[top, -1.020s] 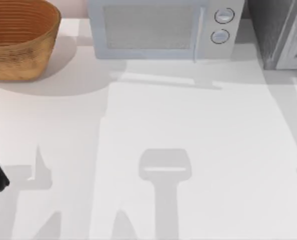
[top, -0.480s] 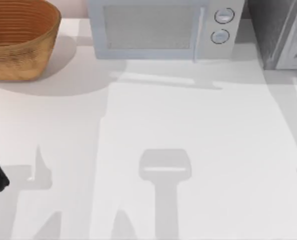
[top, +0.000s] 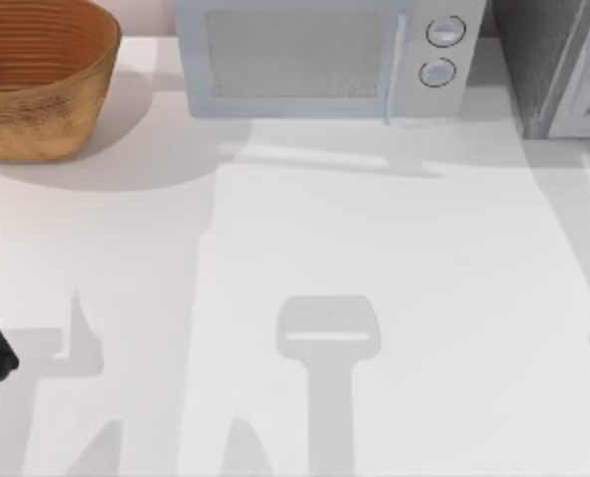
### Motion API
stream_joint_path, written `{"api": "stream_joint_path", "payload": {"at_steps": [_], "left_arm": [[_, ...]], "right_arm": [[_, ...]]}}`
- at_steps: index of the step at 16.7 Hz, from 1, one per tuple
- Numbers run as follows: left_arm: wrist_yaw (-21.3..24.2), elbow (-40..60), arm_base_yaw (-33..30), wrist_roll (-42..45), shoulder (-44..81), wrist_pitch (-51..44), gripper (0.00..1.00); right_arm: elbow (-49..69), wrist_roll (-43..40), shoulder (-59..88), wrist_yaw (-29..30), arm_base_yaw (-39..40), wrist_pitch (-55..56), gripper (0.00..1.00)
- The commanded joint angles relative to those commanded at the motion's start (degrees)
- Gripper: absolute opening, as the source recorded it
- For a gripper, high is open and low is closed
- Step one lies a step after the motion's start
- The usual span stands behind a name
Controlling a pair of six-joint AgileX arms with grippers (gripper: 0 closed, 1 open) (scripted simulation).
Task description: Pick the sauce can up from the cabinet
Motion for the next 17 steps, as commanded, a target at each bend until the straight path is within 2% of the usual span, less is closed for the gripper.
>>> {"api": "stream_joint_path", "payload": {"at_steps": [4,12,17], "left_arm": [[0.0,0.0,0.0,0.0,0.0,0.0,1.0],[0.0,0.0,0.0,0.0,0.0,0.0,1.0],[0.0,0.0,0.0,0.0,0.0,0.0,1.0]], "right_arm": [[0.0,0.1,-1.7,1.0,0.7,-2.3,0.0],[3.5,0.0,-18.7,7.5,7.7,-22.8,0.0],[4.0,0.0,-21.2,8.4,8.9,-25.4,0.0]]}}
